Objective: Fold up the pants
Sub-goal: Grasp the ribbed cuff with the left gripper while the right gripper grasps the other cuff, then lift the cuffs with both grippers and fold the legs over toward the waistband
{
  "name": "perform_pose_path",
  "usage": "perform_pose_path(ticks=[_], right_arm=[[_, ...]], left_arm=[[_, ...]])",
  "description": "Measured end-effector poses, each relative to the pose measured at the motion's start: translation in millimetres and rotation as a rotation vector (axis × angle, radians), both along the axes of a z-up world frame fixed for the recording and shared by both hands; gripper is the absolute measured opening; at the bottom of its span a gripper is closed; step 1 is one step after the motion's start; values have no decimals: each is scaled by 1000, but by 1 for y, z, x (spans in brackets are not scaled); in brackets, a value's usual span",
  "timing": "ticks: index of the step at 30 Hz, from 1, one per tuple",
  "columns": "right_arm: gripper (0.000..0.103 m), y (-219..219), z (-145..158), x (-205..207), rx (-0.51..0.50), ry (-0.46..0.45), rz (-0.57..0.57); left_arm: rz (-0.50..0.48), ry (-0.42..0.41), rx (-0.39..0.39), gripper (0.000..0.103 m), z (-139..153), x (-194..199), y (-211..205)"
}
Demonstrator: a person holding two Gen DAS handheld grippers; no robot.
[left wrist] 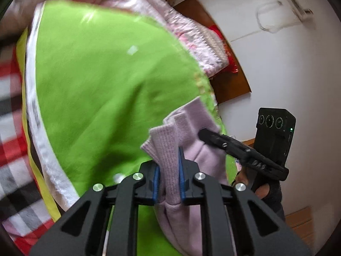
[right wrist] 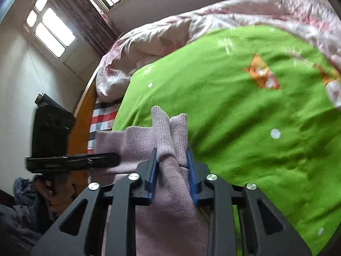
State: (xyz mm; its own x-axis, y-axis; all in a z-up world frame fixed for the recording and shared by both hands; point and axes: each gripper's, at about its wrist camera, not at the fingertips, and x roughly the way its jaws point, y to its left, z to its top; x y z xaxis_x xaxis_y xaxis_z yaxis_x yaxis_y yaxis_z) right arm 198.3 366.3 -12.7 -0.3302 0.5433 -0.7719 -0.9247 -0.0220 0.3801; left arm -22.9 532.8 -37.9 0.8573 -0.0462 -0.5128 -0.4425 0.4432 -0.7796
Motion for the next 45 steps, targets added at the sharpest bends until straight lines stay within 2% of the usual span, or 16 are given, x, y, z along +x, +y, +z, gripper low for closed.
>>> perform_pose_path(ticks=[5, 8, 11, 12, 13, 14, 16, 19, 24, 31, 33, 35, 38, 41, 42, 45], right_arm=[[24, 3, 45, 5, 122, -54, -58], [24, 20, 6, 15, 6, -28, -90], [31, 20, -17, 26, -18, 69, -127], [48, 19, -16, 31, -14, 110, -133], [73, 19, -13, 33, -12, 138, -124], [84, 20, -11, 31, -11, 164, -93], [88, 24, -8, 23, -34, 152, -33], [65, 34, -9, 12, -77, 60, 27], [29, 41, -18, 27, -69, 115, -17], [21, 25, 7, 21, 43, 88, -20], [21, 22, 13, 19, 65, 83, -18], [21, 24, 10, 21, 56, 74, -33], [26, 26, -3, 26, 6, 56, -70], [65, 20, -6, 29, -33, 40, -121], [87, 13, -1, 30, -19, 26, -140], [83, -33, 26, 21, 41, -129, -170]], left_arm=[[-10, 7, 185, 14, 39, 12, 0], [-13, 123, 67, 15, -12, 32, 14], [2, 23, -12, 28, -25, 19, 19], [3, -14, -35, 37, -25, 12, 19], [-3, -47, -58, 60, -24, 7, 19], [-11, -81, -82, 77, -23, 1, 19], [-13, -103, -104, 82, -21, -4, 17], [-45, -133, -145, 82, -20, 1, 9], [-71, -101, -155, 81, -31, 29, 4], [-41, -165, -226, 83, -31, 38, 25], [-50, -146, -184, 75, -25, 44, 23], [-38, -83, -129, 18, -20, 48, 18], [-28, -59, -117, 17, -25, 47, 19], [-34, -53, -129, 17, -31, 45, 22], [-39, -58, -140, 17, -33, 44, 25], [-56, -76, -163, 19, -40, 45, 30]])
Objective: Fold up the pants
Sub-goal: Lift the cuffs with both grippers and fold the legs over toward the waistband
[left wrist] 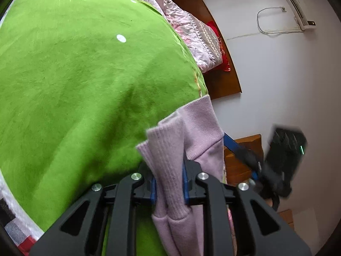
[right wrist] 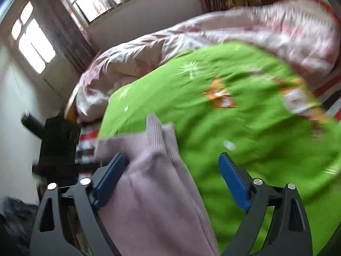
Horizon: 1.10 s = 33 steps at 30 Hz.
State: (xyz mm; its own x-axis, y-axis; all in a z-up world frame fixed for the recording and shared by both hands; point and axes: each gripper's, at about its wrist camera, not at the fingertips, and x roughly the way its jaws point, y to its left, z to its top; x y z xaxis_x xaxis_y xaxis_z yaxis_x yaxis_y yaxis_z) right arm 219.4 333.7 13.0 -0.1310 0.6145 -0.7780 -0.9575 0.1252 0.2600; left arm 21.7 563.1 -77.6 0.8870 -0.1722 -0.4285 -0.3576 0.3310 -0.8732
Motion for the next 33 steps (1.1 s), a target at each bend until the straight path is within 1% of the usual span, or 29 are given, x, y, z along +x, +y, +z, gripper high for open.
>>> perform_pose_path(ticks=[1, 4, 6, 7, 8, 9, 10, 12, 14, 15, 16, 17, 18, 19, 20, 21, 23, 24, 25, 26, 27, 29, 30, 31, 32, 33], right_arm=[[83, -21, 8, -6, 3, -57, -8], [82, -79, 15, -22, -33, -106, -23], [82, -129, 15, -45, -73, -193, -29], [82, -144, 13, -51, -90, -213, -36], [82, -166, 10, -61, -115, -223, -62], [82, -177, 7, -65, -124, -213, -79], [82, -186, 4, -69, -131, -200, -92], [82, -192, -4, -73, -148, -206, -110], [82, -185, -17, -80, -179, -234, -115], [82, -180, -26, -82, -198, -240, -104], [87, -173, -45, -82, -257, -220, -99], [90, -174, -49, -79, -232, -206, -125], [94, -175, -51, -75, -205, -170, -139], [92, -175, -51, -76, -197, -177, -140], [90, -176, -50, -76, -199, -181, -153], [89, -180, -47, -77, -197, -181, -175], [89, -192, -37, -86, -158, -159, -185], [89, -197, -36, -89, -153, -157, -188], [90, -200, -38, -91, -161, -168, -192], [91, -200, -49, -94, -200, -199, -187], [97, -199, -56, -92, -202, -199, -183], [99, -202, -54, -90, -147, -179, -180], [94, -204, -51, -90, -149, -185, -187], [94, -210, -44, -89, -157, -193, -231], [94, -220, -34, -90, -142, -189, -269], [94, -233, -23, -93, -104, -176, -302]], left_arm=[[-4, -7, -8, 19, -2, 3, 3], [-19, -18, -11, 21, -4, 3, 5], [-23, -22, -20, 21, -6, 1, 6], [-24, -23, -26, 21, -6, 2, 7], [-25, -24, -34, 21, -7, 3, 8], [-27, -23, -37, 21, -6, 4, 8], [-30, -20, -34, 19, -6, 5, 8], [-29, -6, -3, 16, -1, 5, 7], [-27, 21, 76, 14, 15, 6, 1], [-25, 21, 113, 13, 26, 5, -2], [-22, 7, 138, 13, 38, 4, -4], [-19, -12, 163, 13, 54, 1, -8], [-18, -20, 189, 13, 66, 1, -12], [-19, -26, 222, 13, 78, 1, -18], [-22, -26, 275, 13, 95, 1, -28], [-26, -28, 312, 13, 107, 1, -35], [-40, -40, 388, 13, 134, 0, -55], [-42, -43, 415, 13, 142, 1, -62], [-46, -47, 450, 13, 152, 1, -71], [-55, -55, 486, 13, 163, 2, -82], [-66, -64, 518, 13, 174, 3, -96], [-84, -75, 564, 13, 192, 7, -121], [-96, -80, 589, 13, 200, 8, -134], [-119, -85, 631, 13, 212, 10, -154], [-135, -88, 664, 13, 219, 10, -169], [-157, -97, 701, 13, 227, 11, -187]])
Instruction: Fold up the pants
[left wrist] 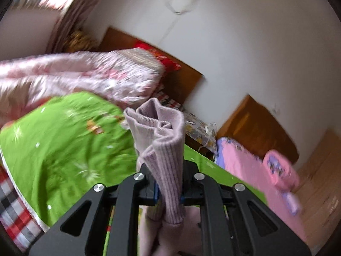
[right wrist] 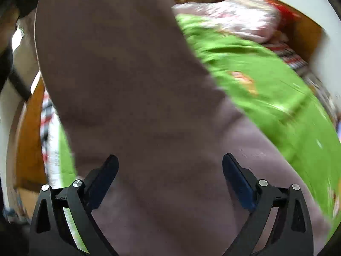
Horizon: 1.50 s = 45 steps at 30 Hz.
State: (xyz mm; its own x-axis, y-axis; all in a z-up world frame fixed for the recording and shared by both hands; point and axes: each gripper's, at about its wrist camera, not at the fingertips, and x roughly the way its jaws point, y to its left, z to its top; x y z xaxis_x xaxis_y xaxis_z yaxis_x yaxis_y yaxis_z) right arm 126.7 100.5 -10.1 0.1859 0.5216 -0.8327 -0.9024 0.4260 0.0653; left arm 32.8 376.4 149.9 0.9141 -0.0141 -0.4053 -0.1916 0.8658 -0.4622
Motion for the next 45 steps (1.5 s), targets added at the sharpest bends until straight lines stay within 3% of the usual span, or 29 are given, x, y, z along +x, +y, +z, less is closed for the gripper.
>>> perform_pose_path(ticks=[5, 8, 10, 13, 16, 18, 20, 22, 24, 28, 33, 35, 36, 37, 38, 41, 45], right_arm=[[96, -118, 61, -15, 254, -27, -215], [97, -207, 78, -30, 374, -59, -382], [97, -254, 81, -42, 405, -80, -476], [98, -307, 76, -48, 449, -61, -585], [98, -348, 52, -40, 562, 134, -681], [98, -358, 35, -34, 618, 264, -716], [98, -357, 17, -25, 690, 422, -738], [98, -346, 10, -17, 727, 515, -718], [98, -315, 11, -7, 745, 601, -670], [98, -252, 6, 14, 672, 772, -631], [98, -190, -16, 39, 580, 829, -655], [97, -171, -29, 46, 531, 878, -651], [98, -163, -29, 46, 500, 866, -651], [98, -156, -27, 47, 487, 858, -640], [98, -153, -26, 45, 492, 866, -642], [98, -146, -25, 45, 513, 873, -629], [98, -145, -21, 34, 487, 779, -613]], left_arm=[[-189, -49, 136, 13, 26, 5, -107], [-338, -49, 219, 13, 13, 6, -184], [-435, -11, 260, 13, -11, 7, -229], [-575, 130, 392, 14, -85, 16, -306], [-640, 256, 440, 14, -149, 28, -335], [-654, 271, 393, 14, -172, 32, -331], [-641, 232, 328, 14, -164, 32, -315], [-625, 193, 270, 14, -157, 32, -302], [-612, 171, 272, 14, -149, 28, -304], [-577, 115, 315, 14, -147, 20, -312], [-527, 44, 430, 15, -139, 1, -330], [-586, 15, 477, 31, -137, -10, -338], [-589, 8, 503, 32, -135, -17, -339], [-584, -3, 540, 45, -134, -26, -338], [-595, -11, 542, 55, -134, -32, -335], [-550, -15, 510, 59, -132, -56, -307], [-408, 0, 459, 65, -128, -80, -251]])
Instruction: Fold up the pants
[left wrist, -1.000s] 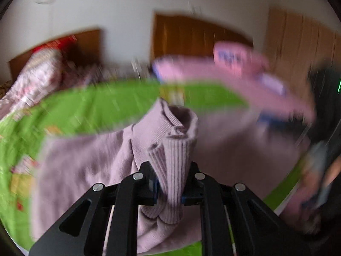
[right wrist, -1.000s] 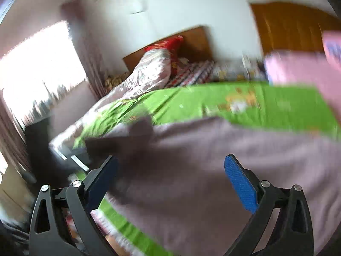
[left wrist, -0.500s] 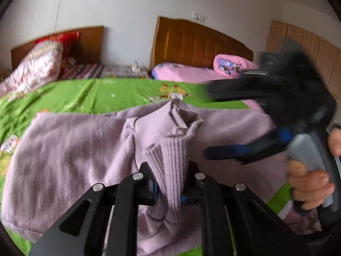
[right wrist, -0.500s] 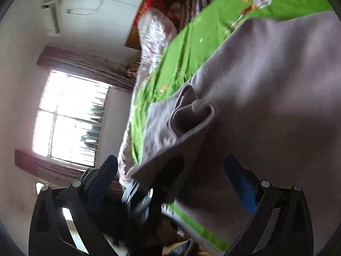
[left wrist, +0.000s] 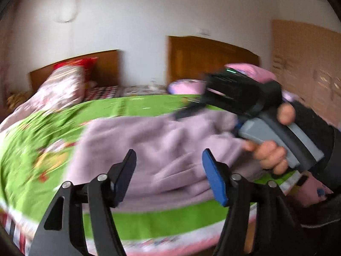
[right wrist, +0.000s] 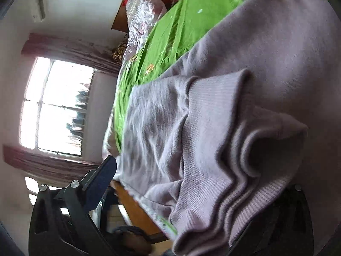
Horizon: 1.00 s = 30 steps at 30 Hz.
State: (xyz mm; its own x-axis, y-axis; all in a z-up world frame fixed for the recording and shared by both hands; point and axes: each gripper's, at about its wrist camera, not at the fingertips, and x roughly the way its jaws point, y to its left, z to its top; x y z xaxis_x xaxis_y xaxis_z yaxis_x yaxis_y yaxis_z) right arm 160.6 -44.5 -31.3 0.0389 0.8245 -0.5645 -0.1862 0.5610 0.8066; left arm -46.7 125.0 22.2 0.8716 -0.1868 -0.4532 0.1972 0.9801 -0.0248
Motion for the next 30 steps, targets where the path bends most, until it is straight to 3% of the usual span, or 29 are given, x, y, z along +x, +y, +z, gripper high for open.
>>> perform_pose_path(ticks=[4, 8, 10, 11, 13, 14, 15, 20, 24, 26, 30], right_arm=[[99, 11, 3, -19, -40, -109, 1], [99, 10, 2, -19, -27, -139, 19], [93, 7, 1, -20, -25, -151, 17], [85, 8, 0, -22, -41, -170, 7], [37, -15, -4, -22, -93, -190, -7], [25, -20, -2, -23, -105, -200, -13], [22, -20, 3, -23, -93, -214, -22], [19, -6, 70, -24, 14, -350, -32], [18, 24, 132, -18, 82, -441, 10], [17, 55, 161, -18, 87, -484, 57], [17, 94, 191, -21, 70, -535, 119]], left_arm=[[163, 4, -32, 72, 2, -23, 55], [299, 40, -51, 81, -4, -35, 96], [337, 69, -29, 81, -9, -39, 104], [346, 86, -18, 81, -11, -38, 106], [345, 105, -3, 81, -15, -37, 107], [334, 112, 1, 83, -16, -37, 107], [320, 121, 4, 84, -18, -35, 105], [287, 165, 40, 86, -30, -24, 97], [280, 168, -16, 86, -26, -9, 100], [277, 175, -45, 86, -22, 2, 102], [244, 193, -20, 87, -18, 22, 89]])
